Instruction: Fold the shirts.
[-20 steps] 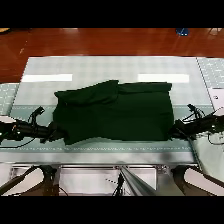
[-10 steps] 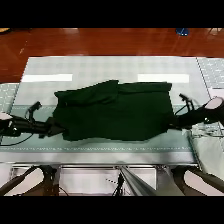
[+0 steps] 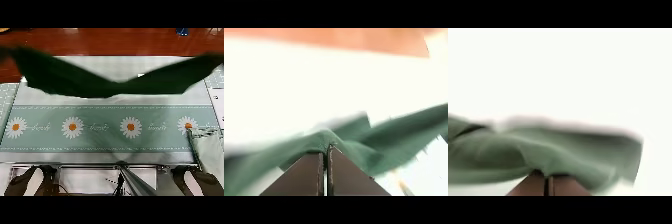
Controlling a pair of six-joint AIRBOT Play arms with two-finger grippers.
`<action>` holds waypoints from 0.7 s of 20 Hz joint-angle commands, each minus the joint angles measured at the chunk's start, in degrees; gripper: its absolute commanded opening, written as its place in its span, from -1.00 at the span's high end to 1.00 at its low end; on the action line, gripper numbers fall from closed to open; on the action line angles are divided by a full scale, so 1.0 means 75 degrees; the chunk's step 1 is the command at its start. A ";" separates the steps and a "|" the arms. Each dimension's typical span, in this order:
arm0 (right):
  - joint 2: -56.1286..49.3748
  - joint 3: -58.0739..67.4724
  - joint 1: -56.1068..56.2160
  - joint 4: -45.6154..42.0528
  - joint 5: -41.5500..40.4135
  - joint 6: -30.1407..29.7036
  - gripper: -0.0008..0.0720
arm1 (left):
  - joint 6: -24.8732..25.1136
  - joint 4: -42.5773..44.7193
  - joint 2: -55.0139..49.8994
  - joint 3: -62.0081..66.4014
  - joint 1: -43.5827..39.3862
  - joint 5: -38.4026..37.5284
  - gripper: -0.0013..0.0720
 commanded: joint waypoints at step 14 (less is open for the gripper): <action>0.1373 0.3736 0.0009 -0.2903 0.3564 0.1859 0.92 | -0.2964 0.4156 0.1772 0.4969 0.0006 -0.2259 0.92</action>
